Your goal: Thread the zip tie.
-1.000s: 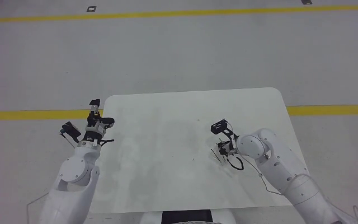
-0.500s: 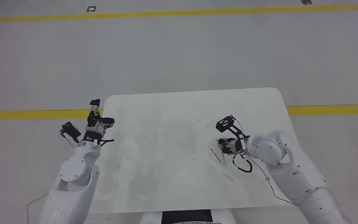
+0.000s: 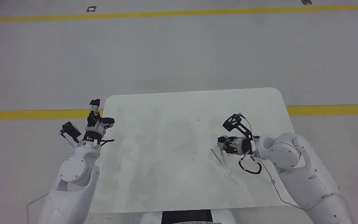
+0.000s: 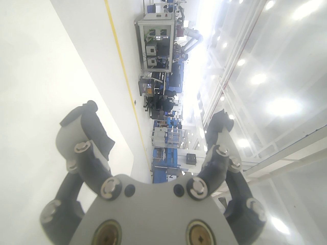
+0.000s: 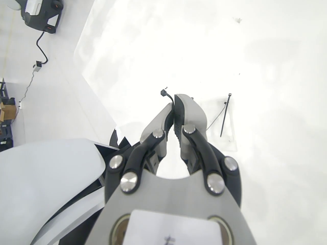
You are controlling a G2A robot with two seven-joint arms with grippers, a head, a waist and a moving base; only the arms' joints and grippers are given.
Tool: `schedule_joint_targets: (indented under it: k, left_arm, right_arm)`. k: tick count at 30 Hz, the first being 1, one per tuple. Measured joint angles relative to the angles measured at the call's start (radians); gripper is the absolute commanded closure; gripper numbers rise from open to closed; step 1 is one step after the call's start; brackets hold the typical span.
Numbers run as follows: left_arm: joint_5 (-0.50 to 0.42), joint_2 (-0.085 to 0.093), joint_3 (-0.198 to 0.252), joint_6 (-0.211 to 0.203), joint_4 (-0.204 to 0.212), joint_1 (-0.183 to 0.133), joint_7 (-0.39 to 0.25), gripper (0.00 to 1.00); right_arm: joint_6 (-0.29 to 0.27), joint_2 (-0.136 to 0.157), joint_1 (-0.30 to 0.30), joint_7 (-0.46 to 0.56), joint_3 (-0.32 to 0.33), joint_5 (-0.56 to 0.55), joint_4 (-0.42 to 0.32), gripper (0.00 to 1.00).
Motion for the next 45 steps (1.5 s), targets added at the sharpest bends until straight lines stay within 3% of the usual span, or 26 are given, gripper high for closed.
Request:
schedule_joint_targets:
  k: [10,13,20,29,45]
  left_arm:
    - [0.000,0.000,0.000,0.000,0.000,0.000,0.000,0.00]
    - [-0.003,-0.003,0.010,0.002,0.008,-0.006,0.006,0.00]
    - [-0.006,-0.015,0.064,0.007,0.010,-0.027,0.037,0.00]
    - [-0.005,-0.028,0.136,0.013,0.018,-0.052,0.056,0.00]
    - [-0.005,-0.028,0.135,0.013,0.018,-0.052,0.056,0.00]
  right_arm:
    - [0.000,-0.001,-0.005,-0.016,-0.001,0.008,0.003,1.00]
    - [-0.024,-0.005,-0.022,-0.117,-0.006,0.056,0.016,1.00]
    - [-0.026,0.003,-0.042,-0.304,-0.053,0.180,-0.020,1.00]
    - [-0.026,0.029,-0.020,-0.426,-0.124,0.314,-0.019,1.00]
    - [-0.026,0.032,-0.013,-0.440,-0.130,0.351,-0.013,1.00]
